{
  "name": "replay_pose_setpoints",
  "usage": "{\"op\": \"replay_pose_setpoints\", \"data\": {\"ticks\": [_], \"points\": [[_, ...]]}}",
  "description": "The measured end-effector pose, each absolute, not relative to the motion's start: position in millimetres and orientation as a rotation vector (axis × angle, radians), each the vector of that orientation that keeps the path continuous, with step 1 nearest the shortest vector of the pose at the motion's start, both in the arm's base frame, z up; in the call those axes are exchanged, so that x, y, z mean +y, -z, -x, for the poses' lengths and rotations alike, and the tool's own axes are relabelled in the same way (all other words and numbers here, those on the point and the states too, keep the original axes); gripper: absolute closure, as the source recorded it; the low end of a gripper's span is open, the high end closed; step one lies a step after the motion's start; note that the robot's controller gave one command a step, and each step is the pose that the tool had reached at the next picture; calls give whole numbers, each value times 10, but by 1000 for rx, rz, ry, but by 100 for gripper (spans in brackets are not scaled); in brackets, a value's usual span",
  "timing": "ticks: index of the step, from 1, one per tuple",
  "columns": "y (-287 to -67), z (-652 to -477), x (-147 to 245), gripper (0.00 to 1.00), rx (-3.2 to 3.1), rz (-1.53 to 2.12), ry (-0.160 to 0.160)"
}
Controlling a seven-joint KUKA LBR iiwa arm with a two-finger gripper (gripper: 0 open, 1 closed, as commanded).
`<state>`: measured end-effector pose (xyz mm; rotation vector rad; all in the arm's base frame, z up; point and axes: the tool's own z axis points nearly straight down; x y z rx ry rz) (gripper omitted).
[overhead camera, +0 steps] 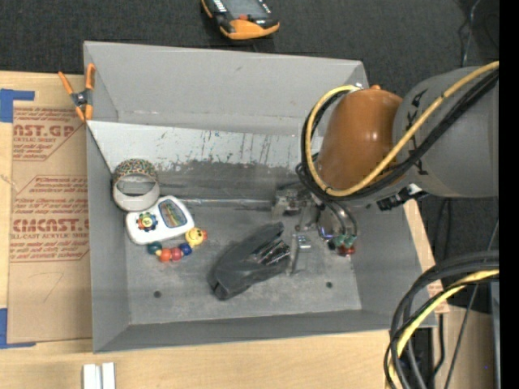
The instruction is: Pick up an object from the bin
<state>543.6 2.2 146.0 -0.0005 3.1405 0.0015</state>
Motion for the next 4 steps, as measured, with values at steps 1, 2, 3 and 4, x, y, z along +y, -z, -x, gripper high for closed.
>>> {"op": "replay_pose_setpoints", "data": {"ticks": [1, 2, 3, 4], "points": [[-1460, -5436, 22, 0, 3141, 1, -1], [-2221, -5603, 220, 0, 3127, 267, -1], [-2182, -5620, 222, 0, 3108, 283, 0], [-1986, -5586, 263, 0, 3135, 295, -4]]}}
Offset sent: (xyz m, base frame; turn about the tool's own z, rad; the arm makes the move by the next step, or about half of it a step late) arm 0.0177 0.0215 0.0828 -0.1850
